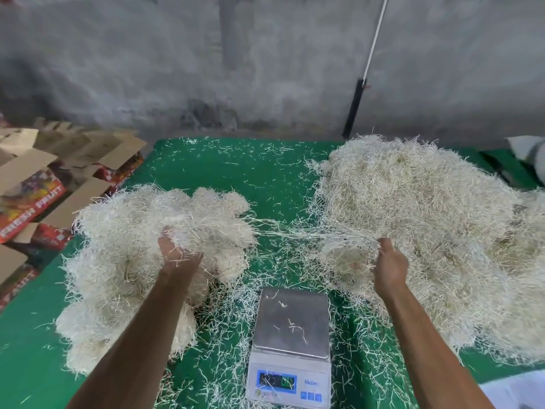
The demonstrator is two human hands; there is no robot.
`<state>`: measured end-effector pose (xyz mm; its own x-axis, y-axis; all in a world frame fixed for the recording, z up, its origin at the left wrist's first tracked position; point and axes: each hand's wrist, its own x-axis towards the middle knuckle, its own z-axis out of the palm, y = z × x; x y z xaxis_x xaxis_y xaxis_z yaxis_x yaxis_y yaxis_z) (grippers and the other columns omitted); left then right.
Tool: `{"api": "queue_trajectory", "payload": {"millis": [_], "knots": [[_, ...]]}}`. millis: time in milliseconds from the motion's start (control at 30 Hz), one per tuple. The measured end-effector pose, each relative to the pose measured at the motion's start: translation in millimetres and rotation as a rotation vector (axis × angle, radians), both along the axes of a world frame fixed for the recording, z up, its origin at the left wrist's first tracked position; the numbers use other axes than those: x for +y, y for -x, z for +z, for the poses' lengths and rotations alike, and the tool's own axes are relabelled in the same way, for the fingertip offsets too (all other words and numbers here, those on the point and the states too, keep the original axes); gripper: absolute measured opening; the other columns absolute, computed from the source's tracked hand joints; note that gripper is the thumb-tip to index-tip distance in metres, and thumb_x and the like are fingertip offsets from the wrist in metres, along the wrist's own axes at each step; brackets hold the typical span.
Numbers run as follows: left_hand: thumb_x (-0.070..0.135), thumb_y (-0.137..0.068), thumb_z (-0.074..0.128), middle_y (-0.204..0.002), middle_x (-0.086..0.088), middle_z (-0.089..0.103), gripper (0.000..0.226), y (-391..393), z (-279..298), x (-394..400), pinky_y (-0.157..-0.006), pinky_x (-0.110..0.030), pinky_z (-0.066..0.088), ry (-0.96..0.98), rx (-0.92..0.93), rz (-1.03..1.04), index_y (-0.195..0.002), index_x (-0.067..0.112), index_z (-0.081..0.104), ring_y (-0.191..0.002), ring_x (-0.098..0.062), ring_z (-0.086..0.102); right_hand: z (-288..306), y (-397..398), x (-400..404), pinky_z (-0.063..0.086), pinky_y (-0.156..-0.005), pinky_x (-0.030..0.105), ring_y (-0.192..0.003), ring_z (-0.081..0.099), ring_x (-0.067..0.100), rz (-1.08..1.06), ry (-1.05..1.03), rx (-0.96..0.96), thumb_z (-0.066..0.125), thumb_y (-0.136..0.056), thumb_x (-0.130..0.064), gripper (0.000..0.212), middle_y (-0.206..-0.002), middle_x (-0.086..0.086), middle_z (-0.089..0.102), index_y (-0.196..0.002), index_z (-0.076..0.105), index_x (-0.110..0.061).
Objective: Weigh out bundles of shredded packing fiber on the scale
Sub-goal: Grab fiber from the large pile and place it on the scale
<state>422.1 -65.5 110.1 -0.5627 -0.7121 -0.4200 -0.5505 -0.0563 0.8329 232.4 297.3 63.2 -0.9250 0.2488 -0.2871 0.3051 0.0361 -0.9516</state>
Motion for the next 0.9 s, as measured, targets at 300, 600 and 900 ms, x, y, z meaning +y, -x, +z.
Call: {"api": "queue_trajectory", "payload": {"millis": [300, 600, 900], "knots": [[0.037, -0.095, 0.065, -0.095, 0.013, 0.052, 0.025, -11.2, -23.2, 52.9, -0.079, -0.034, 0.041, -0.047, 0.043, -0.19, -0.113, 0.031, 0.049, -0.082, -0.006, 0.048, 4.9, -22.5, -44.7, 0.027, -0.123, 0.06, -0.146, 0.039, 0.04, 0.189, 0.541, -0.163, 0.054, -0.105, -0.036, 0.052, -0.161, 0.024, 0.035, -0.15, 0.045, -0.011], [0.02, -0.097, 0.063, -0.118, -0.021, 0.063, 0.027, 9.3, -26.7, 64.4, -0.092, -0.046, 0.05, 0.104, -0.148, -0.272, -0.121, 0.01, 0.055, -0.105, -0.037, 0.06, 23.6, 22.2, -16.3, 0.04, -0.04, 0.019, -0.04, 0.035, 0.009, 0.14, 0.249, -0.178, 0.027, -0.114, -0.032, 0.047, -0.049, -0.004, 0.036, -0.074, 0.043, -0.014], [0.002, -0.095, 0.059, -0.12, -0.027, 0.062, 0.061, 2.6, -50.1, 96.4, -0.081, -0.035, 0.048, 0.024, -0.137, -0.263, -0.149, 0.019, 0.035, -0.095, -0.033, 0.058, 53.4, 75.8, 23.1, 0.05, -0.109, 0.049, -0.113, 0.057, 0.029, 0.132, 0.4, -0.008, 0.042, -0.105, -0.009, 0.012, -0.128, 0.013, 0.056, -0.1, 0.053, -0.008]]}}
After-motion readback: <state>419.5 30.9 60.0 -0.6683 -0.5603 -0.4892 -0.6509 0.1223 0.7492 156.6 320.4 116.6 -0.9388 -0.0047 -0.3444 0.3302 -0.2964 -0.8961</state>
